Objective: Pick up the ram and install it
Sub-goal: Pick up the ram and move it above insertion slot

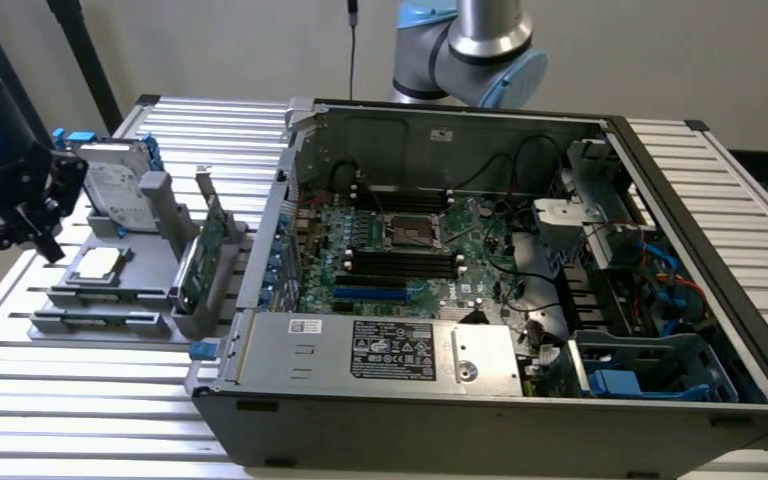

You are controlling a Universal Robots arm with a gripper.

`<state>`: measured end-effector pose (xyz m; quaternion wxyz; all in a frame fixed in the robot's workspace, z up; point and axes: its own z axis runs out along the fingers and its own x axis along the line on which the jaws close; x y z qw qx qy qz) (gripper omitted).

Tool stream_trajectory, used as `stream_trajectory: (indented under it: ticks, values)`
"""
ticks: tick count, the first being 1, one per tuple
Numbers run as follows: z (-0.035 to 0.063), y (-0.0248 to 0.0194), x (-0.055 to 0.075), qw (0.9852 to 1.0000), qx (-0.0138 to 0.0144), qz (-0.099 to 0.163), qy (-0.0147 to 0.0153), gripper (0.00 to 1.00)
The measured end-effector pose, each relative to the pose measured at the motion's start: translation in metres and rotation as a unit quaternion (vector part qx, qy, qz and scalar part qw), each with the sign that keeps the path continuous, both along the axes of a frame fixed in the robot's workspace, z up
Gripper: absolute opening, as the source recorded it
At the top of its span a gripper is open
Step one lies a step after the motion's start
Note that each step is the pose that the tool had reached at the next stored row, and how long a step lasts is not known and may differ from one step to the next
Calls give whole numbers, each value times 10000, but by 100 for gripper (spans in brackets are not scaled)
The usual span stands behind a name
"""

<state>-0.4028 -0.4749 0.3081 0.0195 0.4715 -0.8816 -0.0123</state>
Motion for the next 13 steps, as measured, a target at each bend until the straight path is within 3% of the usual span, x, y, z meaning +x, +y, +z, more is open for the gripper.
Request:
stream_trajectory:
  ticks: [6,13]
  values:
    - [-14,4,0,9985,0,543,0,11]
    - [-29,10,-1,9931,0,1170,0,11]
